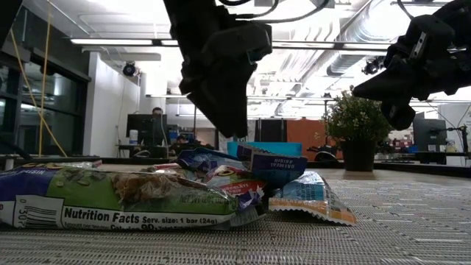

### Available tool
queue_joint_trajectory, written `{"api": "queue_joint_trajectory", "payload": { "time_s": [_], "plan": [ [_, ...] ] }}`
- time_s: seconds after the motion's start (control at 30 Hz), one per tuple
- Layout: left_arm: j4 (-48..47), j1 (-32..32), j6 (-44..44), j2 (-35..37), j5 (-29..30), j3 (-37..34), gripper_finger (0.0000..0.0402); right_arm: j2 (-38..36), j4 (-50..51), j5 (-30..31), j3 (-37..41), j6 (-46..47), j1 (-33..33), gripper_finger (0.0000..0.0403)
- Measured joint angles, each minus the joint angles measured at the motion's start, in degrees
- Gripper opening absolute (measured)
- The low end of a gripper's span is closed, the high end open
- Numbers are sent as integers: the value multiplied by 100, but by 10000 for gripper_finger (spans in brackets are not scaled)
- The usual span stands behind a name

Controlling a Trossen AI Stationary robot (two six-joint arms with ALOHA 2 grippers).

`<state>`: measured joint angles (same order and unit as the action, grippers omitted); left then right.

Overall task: Pick and place Granola Bars by type
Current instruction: Put the blue granola bar into the blue bin

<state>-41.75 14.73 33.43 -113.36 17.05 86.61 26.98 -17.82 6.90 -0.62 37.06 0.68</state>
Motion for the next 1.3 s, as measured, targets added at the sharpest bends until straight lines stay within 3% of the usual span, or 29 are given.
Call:
{"api": "queue_joint_trajectory", "payload": {
  "time_s": [0.33,0.77,1.3],
  "plan": [
    [147,-239,24,-381,-597,0,213,0,-4,-2,0,0,0,0],
    [178,-239,121,-577,-547,2,211,2,-2,0,0,0,-1,0],
    [163,-239,112,-577,-504,2,58,2,0,0,0,0,1,0]
  ]
}}
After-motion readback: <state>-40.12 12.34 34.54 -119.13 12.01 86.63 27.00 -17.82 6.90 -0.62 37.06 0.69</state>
